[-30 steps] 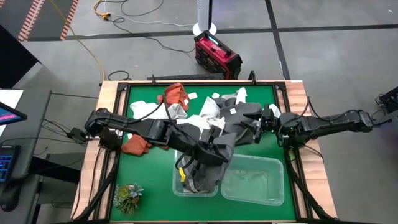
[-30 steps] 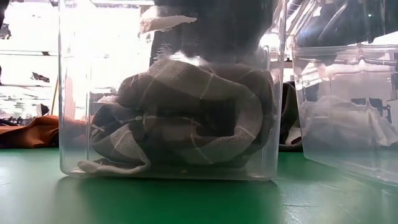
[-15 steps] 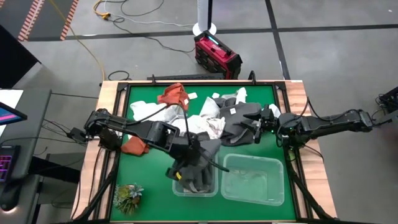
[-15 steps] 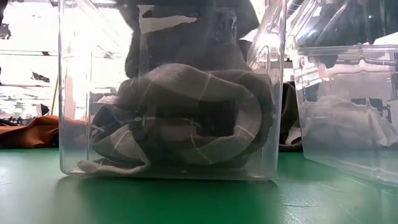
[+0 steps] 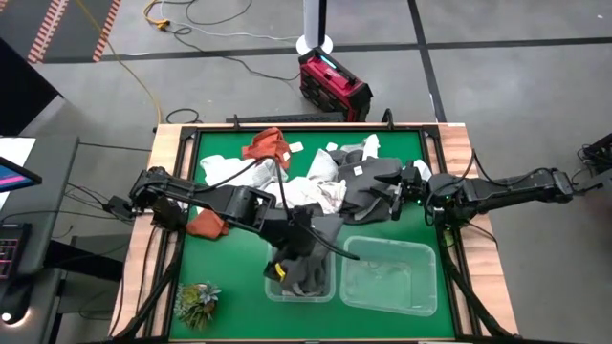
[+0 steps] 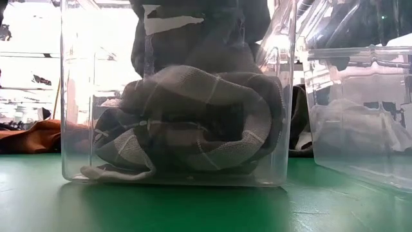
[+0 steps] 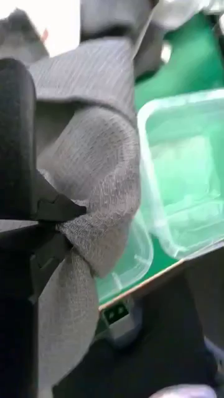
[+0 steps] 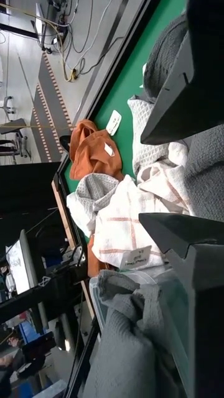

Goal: Sort towels by color in basket
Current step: Put the left dark grey towel into the left transparent bin

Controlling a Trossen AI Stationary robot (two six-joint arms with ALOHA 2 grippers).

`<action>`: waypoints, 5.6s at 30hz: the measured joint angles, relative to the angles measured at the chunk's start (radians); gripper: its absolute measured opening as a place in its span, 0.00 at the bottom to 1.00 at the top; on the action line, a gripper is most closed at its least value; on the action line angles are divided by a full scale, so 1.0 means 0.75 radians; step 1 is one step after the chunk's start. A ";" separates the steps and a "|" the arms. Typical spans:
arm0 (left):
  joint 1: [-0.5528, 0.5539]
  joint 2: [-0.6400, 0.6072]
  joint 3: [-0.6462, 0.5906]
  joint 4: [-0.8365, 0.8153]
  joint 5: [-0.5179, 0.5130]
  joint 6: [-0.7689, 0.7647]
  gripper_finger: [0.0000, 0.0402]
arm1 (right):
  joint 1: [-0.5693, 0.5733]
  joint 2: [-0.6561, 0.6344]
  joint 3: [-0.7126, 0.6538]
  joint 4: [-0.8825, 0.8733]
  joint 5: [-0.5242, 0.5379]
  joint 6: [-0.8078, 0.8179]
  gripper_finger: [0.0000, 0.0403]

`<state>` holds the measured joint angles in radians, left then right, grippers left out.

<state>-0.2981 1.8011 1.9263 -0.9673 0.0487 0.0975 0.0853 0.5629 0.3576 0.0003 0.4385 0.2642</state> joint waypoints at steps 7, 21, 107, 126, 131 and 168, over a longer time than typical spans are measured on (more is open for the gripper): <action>0.004 0.120 0.001 -0.026 -0.031 0.012 0.00 | -0.001 0.000 0.000 -0.005 0.000 -0.004 0.54; -0.001 0.446 0.000 -0.148 -0.231 -0.067 0.00 | -0.001 0.000 0.000 -0.010 0.000 -0.002 0.54; -0.030 0.249 -0.117 -0.004 -0.328 -0.019 0.56 | 0.000 0.000 0.000 -0.019 0.001 0.001 0.54; -0.016 0.260 -0.468 0.210 -0.330 0.292 0.56 | 0.000 0.000 -0.001 -0.024 0.001 0.000 0.54; -0.066 0.258 -0.486 0.187 -0.457 0.413 0.56 | 0.000 0.000 -0.001 -0.022 0.001 0.000 0.54; -0.113 0.261 -0.245 0.001 -0.443 0.424 0.56 | -0.001 0.000 -0.001 -0.020 0.001 0.010 0.54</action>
<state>-0.3825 1.9968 1.7425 -0.9669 -0.2832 0.4157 0.0845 0.5628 0.3569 -0.0147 0.4389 0.2718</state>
